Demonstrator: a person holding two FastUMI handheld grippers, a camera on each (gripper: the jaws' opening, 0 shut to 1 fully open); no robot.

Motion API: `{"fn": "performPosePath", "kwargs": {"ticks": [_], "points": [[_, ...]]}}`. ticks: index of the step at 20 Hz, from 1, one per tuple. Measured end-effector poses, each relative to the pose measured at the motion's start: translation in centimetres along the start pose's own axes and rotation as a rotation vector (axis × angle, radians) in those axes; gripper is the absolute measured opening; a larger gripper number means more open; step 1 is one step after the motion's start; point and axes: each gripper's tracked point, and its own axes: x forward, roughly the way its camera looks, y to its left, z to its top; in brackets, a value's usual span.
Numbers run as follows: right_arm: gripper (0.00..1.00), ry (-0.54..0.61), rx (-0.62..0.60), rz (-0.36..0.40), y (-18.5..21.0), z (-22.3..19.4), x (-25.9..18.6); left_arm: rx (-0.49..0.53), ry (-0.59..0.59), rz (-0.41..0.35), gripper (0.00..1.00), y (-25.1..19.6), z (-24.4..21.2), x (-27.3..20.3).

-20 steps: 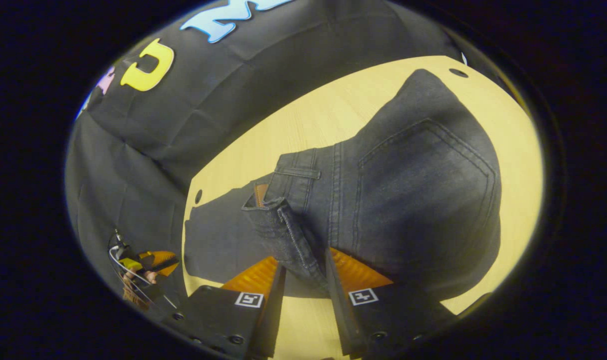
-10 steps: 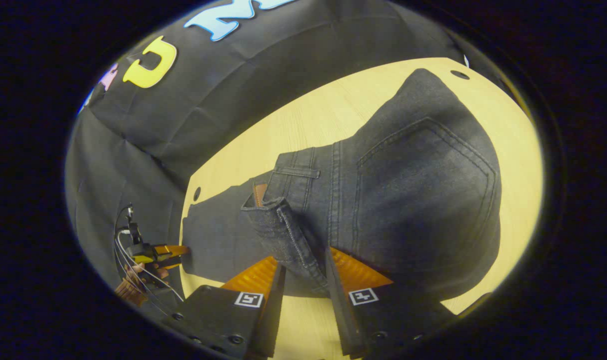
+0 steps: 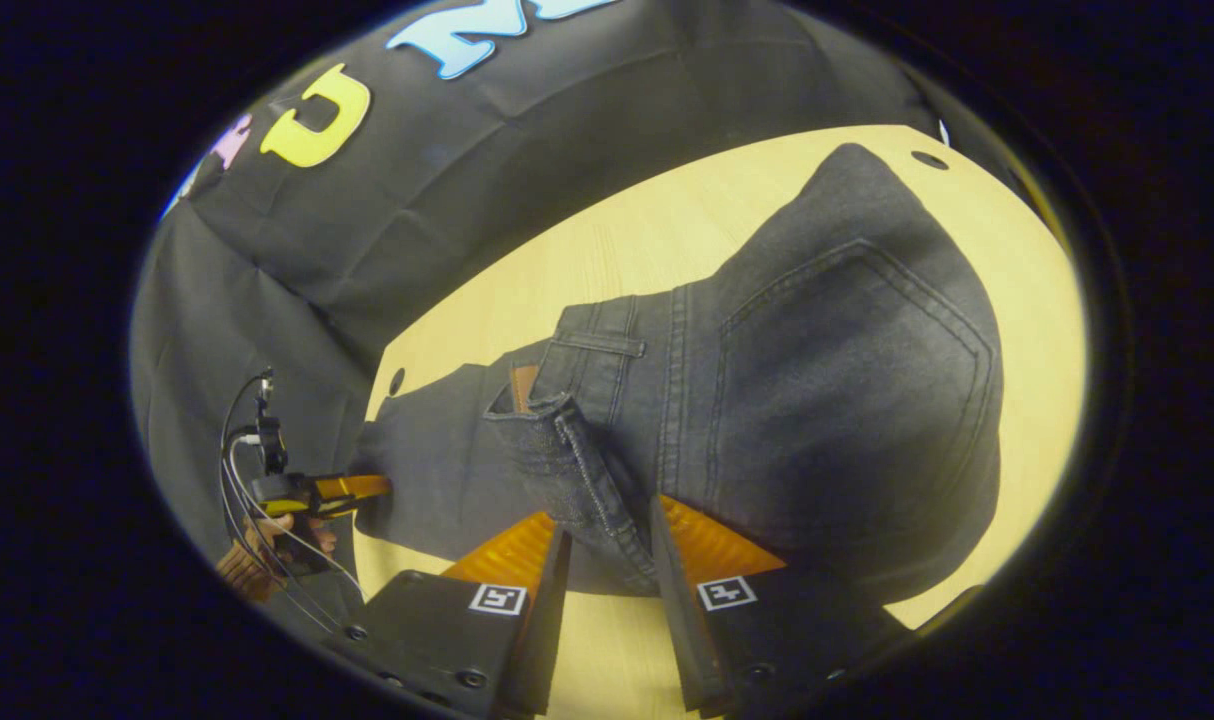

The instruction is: Grasp the waist and the cuffs of the jeans and fold them to make the two legs overlap; first hold the waist and fold one-third of the jeans toward the cuffs, then hold the cuffs and fold the remaining one-third in the same direction to finish folding.

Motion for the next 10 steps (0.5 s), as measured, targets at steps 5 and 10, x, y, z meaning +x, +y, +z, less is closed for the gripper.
{"fn": "performPosePath", "kwargs": {"ticks": [5, 10], "points": [[0.44, 0.005, -0.003, 0.001, 0.0, 0.1, -0.2, -0.192, -0.132, -0.047, 0.29, -0.7, 0.9, -1.2], [0.59, -0.028, -0.051, 0.032, -0.2, 1.7, -4.6, -0.409, -0.217, -0.185, 0.17, -2.2, 2.6, -4.9]]}}
